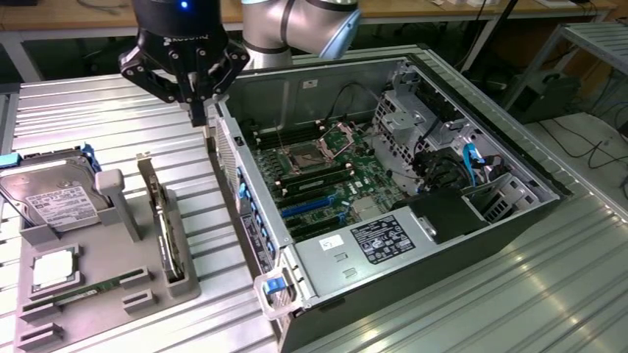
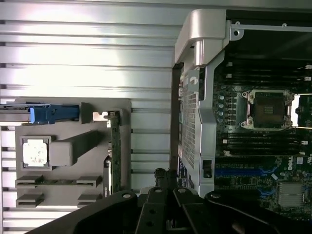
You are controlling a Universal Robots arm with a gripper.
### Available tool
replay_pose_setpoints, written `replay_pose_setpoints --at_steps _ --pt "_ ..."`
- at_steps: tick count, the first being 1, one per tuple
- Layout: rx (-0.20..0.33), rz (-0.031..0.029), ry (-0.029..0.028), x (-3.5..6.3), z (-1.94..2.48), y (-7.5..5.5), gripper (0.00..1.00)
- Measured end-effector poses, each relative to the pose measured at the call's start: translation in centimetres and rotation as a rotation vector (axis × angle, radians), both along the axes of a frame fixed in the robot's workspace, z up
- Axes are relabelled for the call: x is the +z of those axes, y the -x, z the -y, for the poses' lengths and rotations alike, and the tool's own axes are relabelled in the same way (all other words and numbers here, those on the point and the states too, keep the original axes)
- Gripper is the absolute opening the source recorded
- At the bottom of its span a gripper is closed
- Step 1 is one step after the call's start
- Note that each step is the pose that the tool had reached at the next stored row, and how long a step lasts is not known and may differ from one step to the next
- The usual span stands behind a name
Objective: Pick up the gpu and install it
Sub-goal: 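Reach for the gpu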
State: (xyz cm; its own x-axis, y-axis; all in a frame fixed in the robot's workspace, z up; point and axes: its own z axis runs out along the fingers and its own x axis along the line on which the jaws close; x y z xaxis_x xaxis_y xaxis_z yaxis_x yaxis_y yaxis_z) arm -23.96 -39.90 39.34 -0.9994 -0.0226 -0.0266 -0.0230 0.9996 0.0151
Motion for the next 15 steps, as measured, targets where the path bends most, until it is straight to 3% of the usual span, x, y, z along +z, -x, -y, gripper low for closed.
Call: replay_pose_setpoints --at_steps 15 --pt "0.008 -0.0001 0.0 0.0 0.0 2.2 0.11"
